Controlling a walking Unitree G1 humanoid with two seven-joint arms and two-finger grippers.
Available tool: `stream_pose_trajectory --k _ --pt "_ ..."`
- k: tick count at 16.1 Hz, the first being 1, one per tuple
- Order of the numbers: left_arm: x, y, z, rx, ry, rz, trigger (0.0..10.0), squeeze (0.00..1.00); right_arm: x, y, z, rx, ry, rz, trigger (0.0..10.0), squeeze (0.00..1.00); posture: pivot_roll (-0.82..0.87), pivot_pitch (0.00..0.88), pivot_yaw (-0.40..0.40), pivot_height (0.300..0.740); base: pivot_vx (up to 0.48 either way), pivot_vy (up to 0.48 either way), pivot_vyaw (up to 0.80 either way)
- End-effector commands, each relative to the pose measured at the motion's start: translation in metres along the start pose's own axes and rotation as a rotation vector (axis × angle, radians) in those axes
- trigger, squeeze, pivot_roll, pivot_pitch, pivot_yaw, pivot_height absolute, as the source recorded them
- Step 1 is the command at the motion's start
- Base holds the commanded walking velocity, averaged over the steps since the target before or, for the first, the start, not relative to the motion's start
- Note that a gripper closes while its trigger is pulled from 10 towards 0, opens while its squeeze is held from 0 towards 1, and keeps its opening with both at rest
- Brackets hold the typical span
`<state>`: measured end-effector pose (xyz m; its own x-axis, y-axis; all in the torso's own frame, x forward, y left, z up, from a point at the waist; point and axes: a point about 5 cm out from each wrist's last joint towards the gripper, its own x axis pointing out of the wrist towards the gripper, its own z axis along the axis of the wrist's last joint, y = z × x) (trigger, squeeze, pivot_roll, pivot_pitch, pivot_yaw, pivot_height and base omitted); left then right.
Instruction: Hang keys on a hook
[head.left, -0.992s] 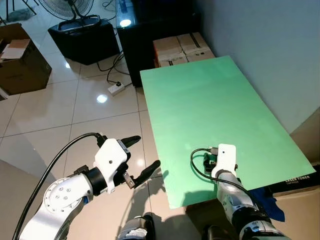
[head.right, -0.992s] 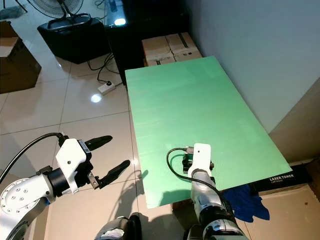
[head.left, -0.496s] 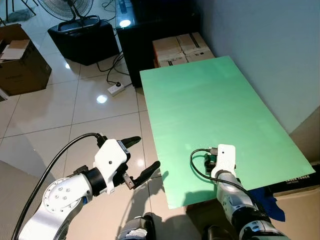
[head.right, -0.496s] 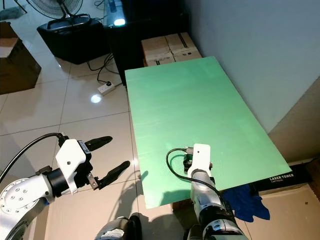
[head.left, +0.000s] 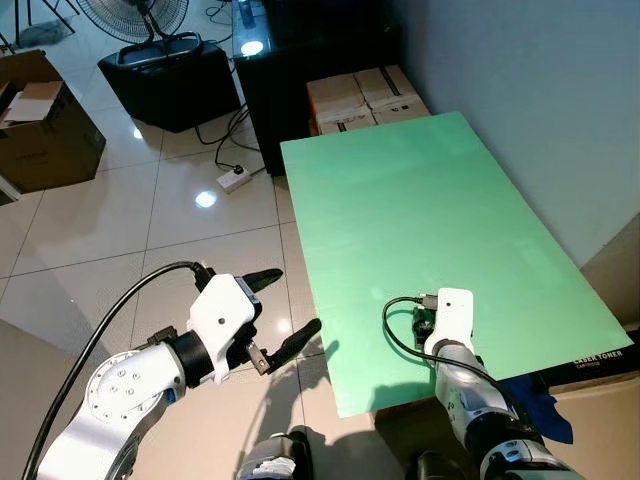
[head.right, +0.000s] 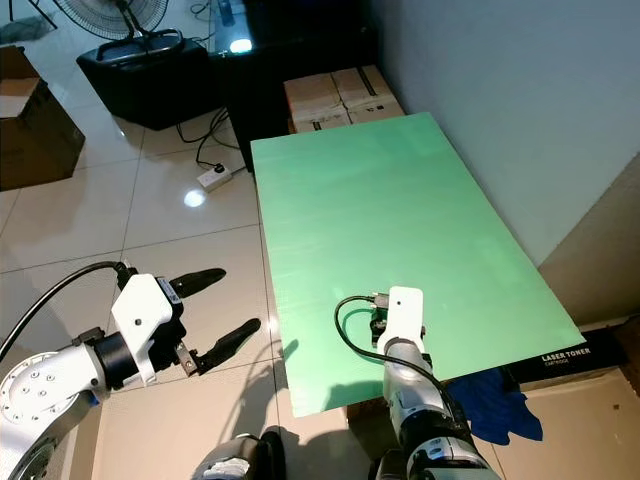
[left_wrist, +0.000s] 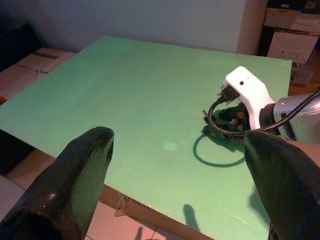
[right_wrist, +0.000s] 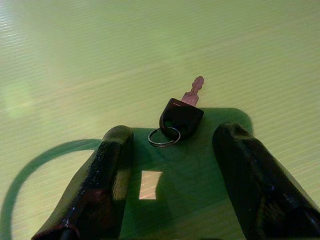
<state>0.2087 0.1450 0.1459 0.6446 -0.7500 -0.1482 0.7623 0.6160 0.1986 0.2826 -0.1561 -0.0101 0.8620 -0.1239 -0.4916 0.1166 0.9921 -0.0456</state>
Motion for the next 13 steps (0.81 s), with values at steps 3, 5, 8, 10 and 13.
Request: stream_pose_trajectory --k 3,5,8,10,13 --pt "-0.0026 0.0020 -0.0020 0.005 0.022 0.001 10.0 0.00 -0.0012 -0.0018 -0.0108 0.001 0.063 -0.007 4.9 0.00 0.14 0.150 0.146 0.740 0.000 0.000 0.00" --pt "-0.0019 0.0026 -0.0018 0.005 0.021 0.002 10.0 0.00 -0.0007 -0.0019 -0.0101 0.000 0.067 -0.006 0.4 0.00 0.14 0.154 0.145 0.740 0.000 0.000 0.00" --pt "-0.0018 0.0023 -0.0019 0.004 0.021 0.002 10.0 0.00 -0.0009 -0.0008 -0.0110 0.000 0.071 0.000 0.0 0.00 0.14 0.154 0.147 0.740 0.000 0.000 0.00" --pt "-0.0016 0.0024 -0.0020 0.003 0.022 0.001 10.0 0.00 -0.0014 -0.0004 -0.0123 0.002 0.074 0.002 0.0 0.00 0.14 0.156 0.149 0.740 0.000 0.000 0.00" --pt "-0.0020 0.0013 -0.0024 0.003 0.023 -0.004 10.0 0.00 -0.0023 -0.0019 -0.0150 0.005 0.081 -0.001 0.0 0.00 0.14 0.150 0.149 0.740 0.000 0.000 0.00"
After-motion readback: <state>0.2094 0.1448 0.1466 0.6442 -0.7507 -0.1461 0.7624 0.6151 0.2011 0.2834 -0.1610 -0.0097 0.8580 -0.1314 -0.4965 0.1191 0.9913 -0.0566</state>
